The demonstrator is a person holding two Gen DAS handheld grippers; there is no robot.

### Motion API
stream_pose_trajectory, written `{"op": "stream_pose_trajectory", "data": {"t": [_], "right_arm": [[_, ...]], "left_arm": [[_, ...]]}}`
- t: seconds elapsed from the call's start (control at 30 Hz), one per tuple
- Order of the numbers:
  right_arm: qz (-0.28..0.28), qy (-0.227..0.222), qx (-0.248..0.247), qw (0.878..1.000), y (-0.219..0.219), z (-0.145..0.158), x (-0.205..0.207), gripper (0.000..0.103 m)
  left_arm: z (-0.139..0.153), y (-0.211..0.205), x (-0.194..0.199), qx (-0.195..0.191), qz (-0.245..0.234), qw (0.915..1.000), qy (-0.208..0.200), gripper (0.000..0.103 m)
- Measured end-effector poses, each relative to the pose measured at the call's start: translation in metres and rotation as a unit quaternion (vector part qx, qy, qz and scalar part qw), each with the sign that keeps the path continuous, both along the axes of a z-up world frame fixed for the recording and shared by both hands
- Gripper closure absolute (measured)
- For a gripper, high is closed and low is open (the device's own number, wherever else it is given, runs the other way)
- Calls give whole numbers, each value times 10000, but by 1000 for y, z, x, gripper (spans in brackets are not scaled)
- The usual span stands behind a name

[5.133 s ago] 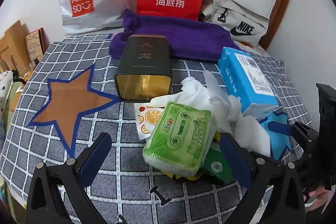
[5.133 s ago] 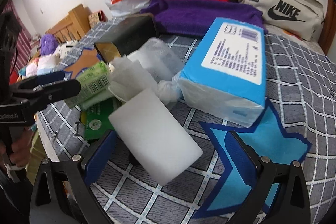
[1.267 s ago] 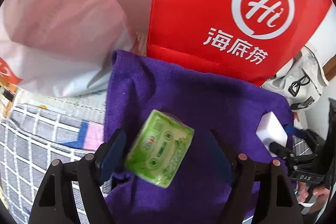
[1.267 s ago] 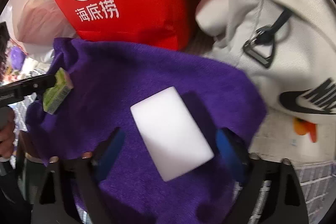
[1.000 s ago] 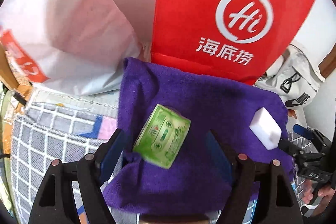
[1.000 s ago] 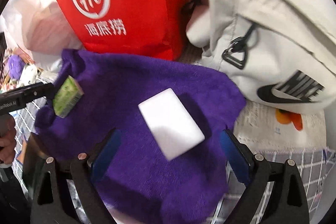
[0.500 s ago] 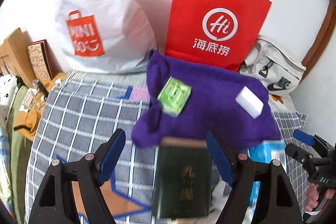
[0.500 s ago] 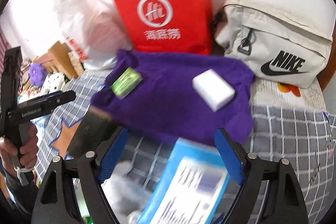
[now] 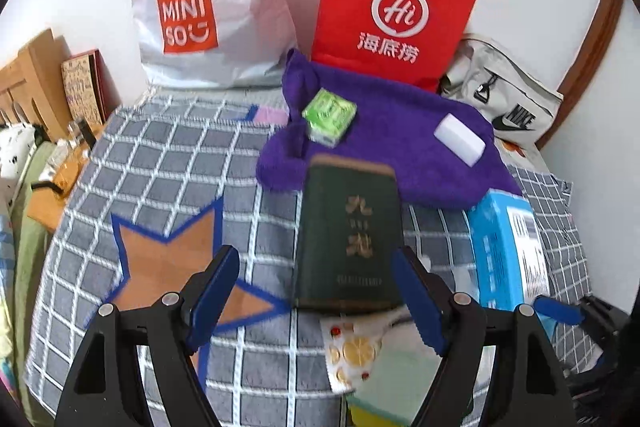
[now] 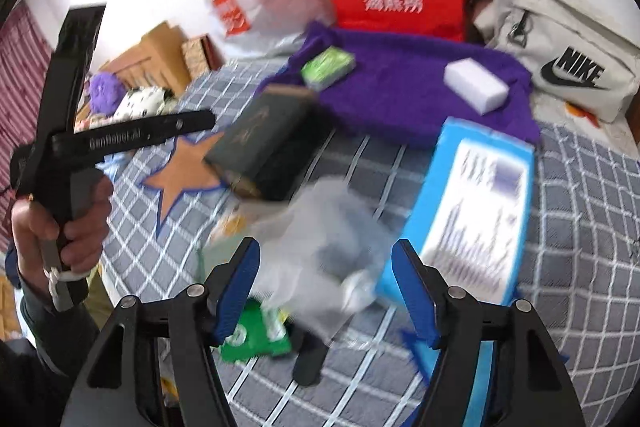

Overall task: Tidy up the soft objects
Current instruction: 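Grasp the white glove with the left tool while the right tool grasps white tissue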

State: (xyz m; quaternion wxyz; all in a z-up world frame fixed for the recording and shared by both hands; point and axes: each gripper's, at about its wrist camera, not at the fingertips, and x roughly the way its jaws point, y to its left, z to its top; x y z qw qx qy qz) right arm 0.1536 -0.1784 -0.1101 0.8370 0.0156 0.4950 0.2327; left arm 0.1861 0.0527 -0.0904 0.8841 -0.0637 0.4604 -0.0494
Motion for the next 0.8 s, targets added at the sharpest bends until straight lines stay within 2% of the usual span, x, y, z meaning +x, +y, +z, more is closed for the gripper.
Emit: {"op": "stream_pose_trajectory", "data": {"t": [0.1,0.13,0.2,0.23,0.27,0.47,0.6,0.8], "right_arm": [[83,114,-66,9999,8,-14,-8,35],[103,132,-106,9998,11,-19,-8,40],[136,194,-153,9996,16,-28,-8,62],[153,255,-154,9994,17,-33,-7,87],[191,345,-133,9991,19,-38,-8,95],[350,24,-78,9994,8,-25,-33,95],[397,-176,-308,9986,-10,-15,-55,95],[101,-48,-800,9967,-50,-37,-78,93]], "left_arm": [[-8,2,-13,-58,-33,10000,55,25],[-11,2,-17,-84,-51,9999,92,25],[-15,2,-24,-108,-108,9998,123,25],[-17,2,-29,-99,-114,9998,131,25],[-18,2,-31,-95,-113,9998,138,25],[-26,-1,-45,22,-125,9996,242,25],[-24,-8,-58,79,-190,9996,211,25],[-30,-20,-71,99,-290,9993,201,25]]}}
